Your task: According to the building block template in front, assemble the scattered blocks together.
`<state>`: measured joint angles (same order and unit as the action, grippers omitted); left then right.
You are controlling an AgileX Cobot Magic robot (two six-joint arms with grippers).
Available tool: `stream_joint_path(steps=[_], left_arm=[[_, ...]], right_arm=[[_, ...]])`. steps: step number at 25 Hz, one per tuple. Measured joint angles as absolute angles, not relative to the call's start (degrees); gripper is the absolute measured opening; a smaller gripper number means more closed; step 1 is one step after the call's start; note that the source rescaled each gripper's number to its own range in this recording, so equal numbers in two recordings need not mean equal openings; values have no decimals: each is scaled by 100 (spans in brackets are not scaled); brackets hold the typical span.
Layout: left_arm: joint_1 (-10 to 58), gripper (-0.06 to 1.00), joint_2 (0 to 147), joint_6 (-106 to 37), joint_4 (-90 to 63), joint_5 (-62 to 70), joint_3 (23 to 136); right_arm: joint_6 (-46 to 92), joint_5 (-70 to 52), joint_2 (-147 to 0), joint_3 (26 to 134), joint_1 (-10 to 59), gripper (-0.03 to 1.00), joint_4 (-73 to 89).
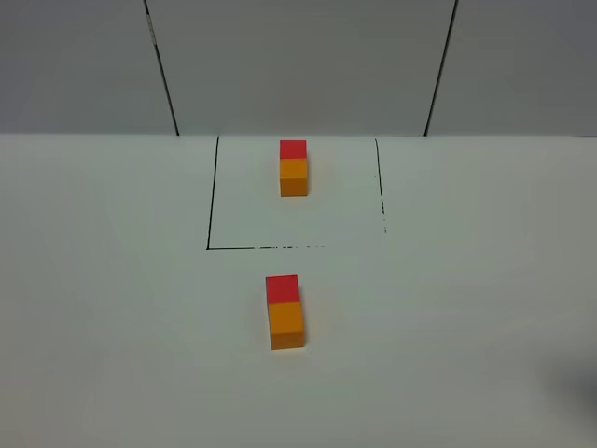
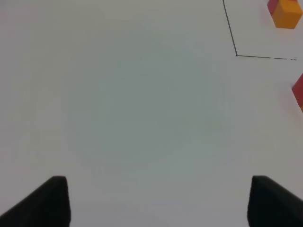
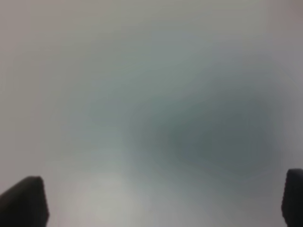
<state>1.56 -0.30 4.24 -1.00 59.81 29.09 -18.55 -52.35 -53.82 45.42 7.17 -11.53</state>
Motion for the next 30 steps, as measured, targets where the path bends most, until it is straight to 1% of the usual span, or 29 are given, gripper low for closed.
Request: stream_joint_path(steps=[4, 10, 19, 25, 30], left_arm=[[156, 61, -30, 424, -100, 5981, 2909], [156, 61, -30, 424, -100, 5981, 2909], [156, 61, -30, 424, -100, 5981, 2909], [156, 61, -30, 424, -100, 5981, 2909], [156, 61, -30, 424, -100, 5981, 2909]], right_arm=[[-1871, -5286, -4291, 3990, 652, 100, -1307], [-1639, -5627, -3003, 3603, 194, 100, -1420], [-1486, -5838, -1309, 3008, 163, 99, -1312], [-1182, -5874, -582, 3001, 163, 93, -921], [-805, -5995, -166, 2912, 163, 84, -585]])
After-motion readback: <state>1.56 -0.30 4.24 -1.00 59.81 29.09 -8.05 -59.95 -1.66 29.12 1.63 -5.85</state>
